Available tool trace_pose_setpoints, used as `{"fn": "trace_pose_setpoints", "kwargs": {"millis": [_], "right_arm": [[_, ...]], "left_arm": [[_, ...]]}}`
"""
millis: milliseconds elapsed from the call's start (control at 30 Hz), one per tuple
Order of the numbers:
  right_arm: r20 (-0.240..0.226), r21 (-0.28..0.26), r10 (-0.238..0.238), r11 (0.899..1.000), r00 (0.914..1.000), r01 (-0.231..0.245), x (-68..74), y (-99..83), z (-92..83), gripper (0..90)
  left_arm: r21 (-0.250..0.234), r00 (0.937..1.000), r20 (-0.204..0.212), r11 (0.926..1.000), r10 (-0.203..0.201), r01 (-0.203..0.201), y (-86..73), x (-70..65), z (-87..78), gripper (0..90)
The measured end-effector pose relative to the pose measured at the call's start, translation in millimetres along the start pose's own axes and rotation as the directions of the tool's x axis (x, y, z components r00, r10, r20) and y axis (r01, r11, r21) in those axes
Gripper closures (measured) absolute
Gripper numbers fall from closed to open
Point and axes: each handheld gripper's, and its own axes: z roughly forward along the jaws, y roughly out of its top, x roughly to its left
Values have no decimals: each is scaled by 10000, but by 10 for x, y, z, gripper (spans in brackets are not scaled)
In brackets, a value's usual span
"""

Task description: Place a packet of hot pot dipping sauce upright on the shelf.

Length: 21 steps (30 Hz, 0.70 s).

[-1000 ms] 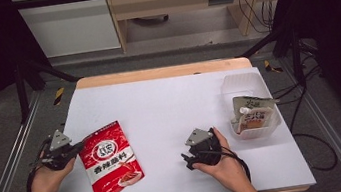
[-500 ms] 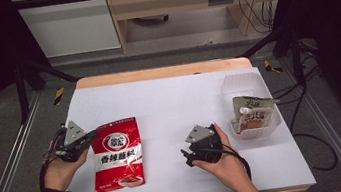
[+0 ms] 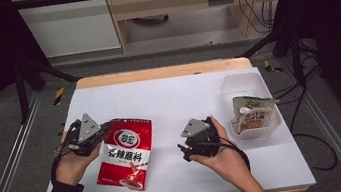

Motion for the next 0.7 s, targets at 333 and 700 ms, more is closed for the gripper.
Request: {"fn": "trace_pose_setpoints", "kwargs": {"millis": [333, 700], "right_arm": [[-100, -105, -545, 9985, 9985, 544, -41, 282, -94, 144], [-408, -64, -1000, 9950, 9941, 999, -111, 539, -208, 142]], "left_arm": [[-358, 9999, 31, 9992, 155, -154, 208, -86, 23, 900], [-819, 10000, -25, 9966, 86, -88, 389, -84, -24, 900]]}}
